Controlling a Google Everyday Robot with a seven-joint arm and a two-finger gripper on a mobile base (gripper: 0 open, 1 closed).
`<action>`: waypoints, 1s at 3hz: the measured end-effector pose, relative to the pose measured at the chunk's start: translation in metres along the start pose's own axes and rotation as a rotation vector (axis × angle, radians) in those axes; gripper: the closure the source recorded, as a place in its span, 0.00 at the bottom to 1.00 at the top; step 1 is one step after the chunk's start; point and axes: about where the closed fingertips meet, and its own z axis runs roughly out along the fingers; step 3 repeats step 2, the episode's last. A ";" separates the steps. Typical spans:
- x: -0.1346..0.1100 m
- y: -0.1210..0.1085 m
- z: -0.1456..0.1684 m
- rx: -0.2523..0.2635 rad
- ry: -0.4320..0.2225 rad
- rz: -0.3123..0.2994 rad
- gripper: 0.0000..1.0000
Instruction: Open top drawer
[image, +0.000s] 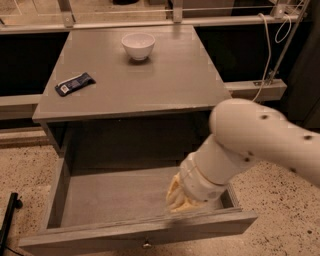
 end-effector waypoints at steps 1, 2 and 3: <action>0.024 0.004 -0.065 0.153 -0.049 0.004 1.00; 0.026 0.004 -0.073 0.175 -0.049 -0.030 0.82; 0.026 0.004 -0.073 0.175 -0.049 -0.030 0.82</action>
Offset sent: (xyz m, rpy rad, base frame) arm 0.0080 -0.0463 0.0439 0.0816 -0.1063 -0.0659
